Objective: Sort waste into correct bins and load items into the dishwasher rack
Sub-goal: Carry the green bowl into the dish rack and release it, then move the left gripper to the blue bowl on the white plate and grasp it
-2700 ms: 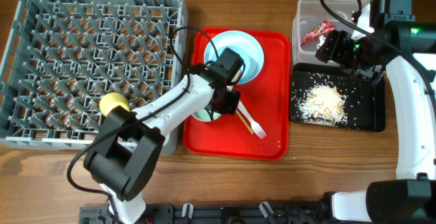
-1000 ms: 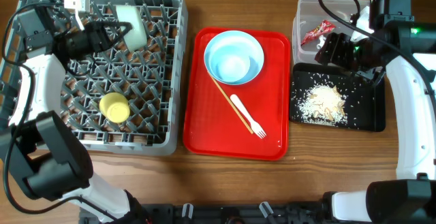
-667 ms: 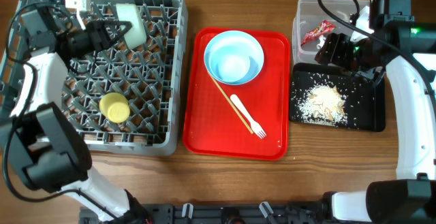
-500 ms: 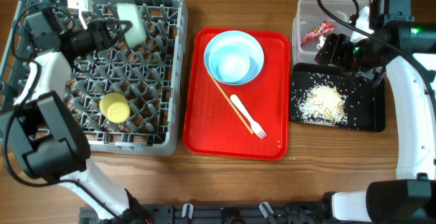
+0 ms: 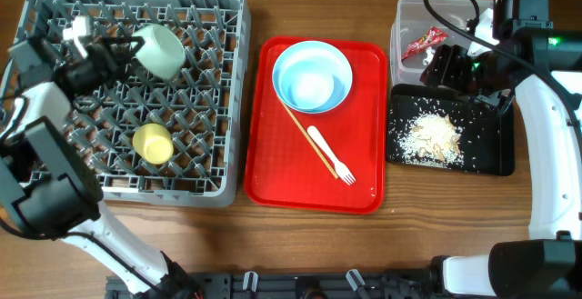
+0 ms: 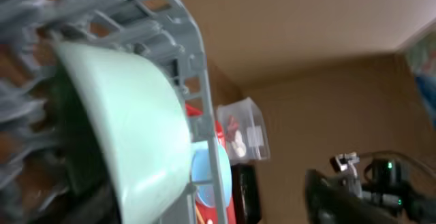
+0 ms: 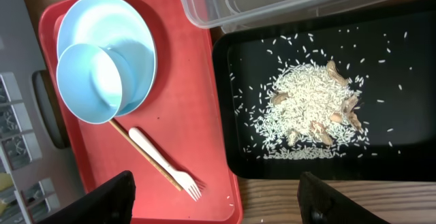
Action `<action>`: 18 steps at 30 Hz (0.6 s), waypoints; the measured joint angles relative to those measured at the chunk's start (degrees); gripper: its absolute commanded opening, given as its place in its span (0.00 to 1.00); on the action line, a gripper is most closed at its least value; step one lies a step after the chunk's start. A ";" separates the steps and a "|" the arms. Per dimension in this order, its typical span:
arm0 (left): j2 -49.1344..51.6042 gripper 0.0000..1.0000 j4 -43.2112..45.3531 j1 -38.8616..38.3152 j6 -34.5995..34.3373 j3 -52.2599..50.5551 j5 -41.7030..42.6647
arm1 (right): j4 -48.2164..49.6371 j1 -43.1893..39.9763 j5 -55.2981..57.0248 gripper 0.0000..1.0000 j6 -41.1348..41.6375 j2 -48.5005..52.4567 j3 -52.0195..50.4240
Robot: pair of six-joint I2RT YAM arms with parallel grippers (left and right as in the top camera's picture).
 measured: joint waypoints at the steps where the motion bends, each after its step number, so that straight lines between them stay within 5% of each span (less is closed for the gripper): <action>1: 0.00 1.00 -1.20 0.55 -0.13 0.00 0.00 | 0.00 0.00 0.00 0.77 0.00 0.00 0.00; 7: -0.72 1.00 -6.91 4.13 -0.17 0.00 -0.87 | 0.00 -0.02 0.00 0.77 0.00 0.00 0.00; 12: -9.57 1.00 -14.29 3.72 0.96 0.00 -11.34 | 0.00 0.00 0.07 0.79 0.02 0.00 0.00; 18: -24.35 1.00 -18.56 -10.29 2.21 0.00 -29.00 | 0.00 -0.04 2.73 0.99 0.35 0.00 0.00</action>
